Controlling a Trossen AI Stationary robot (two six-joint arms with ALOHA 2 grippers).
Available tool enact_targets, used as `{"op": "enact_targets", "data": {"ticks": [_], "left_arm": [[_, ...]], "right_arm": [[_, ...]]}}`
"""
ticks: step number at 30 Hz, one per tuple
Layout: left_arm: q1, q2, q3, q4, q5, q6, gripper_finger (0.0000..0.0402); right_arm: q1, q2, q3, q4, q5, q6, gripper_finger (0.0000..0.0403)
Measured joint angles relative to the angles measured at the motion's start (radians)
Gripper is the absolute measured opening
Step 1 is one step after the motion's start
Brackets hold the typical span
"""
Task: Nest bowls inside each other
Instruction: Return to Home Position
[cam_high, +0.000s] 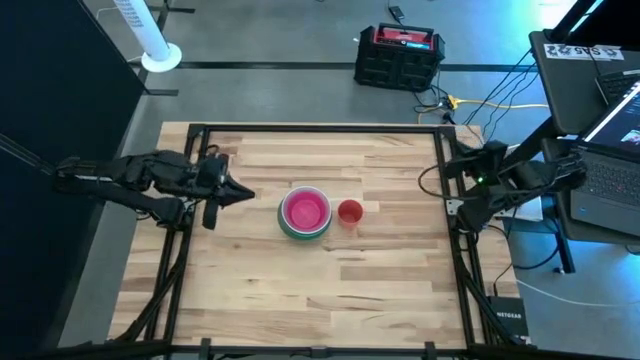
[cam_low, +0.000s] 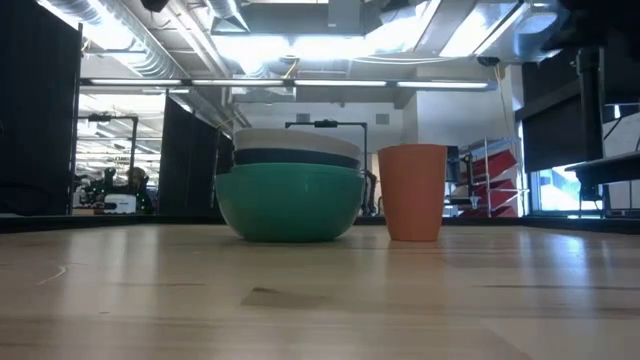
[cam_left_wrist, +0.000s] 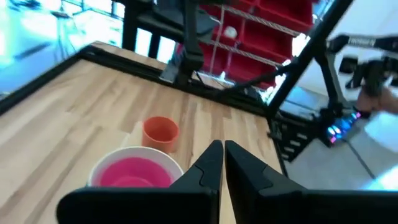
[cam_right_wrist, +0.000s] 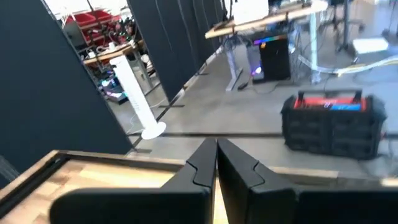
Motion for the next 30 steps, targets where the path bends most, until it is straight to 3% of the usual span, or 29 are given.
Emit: {"op": "enact_targets", "data": {"ticks": [3,16,19,25,30], "left_arm": [[0.0,-0.011,0.0,0.005,-0.028,-0.049,0.0],[0.0,-0.011,0.0,0.033,-0.034,-0.087,0.0],[0.0,-0.01,0.0,0.034,-0.035,-0.106,0.0],[0.0,-0.01,0.0,0.042,-0.035,-0.135,0.0],[0.0,-0.01,0.0,0.104,-0.035,-0.174,0.0]], "right_arm": [[0.006,-0.059,-0.115,0.129,-0.004,-0.01,0.0],[0.181,-0.109,-0.407,0.688,-0.056,-0.196,0.0],[0.246,-0.123,-0.417,0.763,-0.052,-0.28,0.0],[0.233,-0.203,-0.417,0.528,0.159,-0.263,0.0],[0.11,-0.271,-0.417,0.382,0.179,-0.201,0.0]]}}
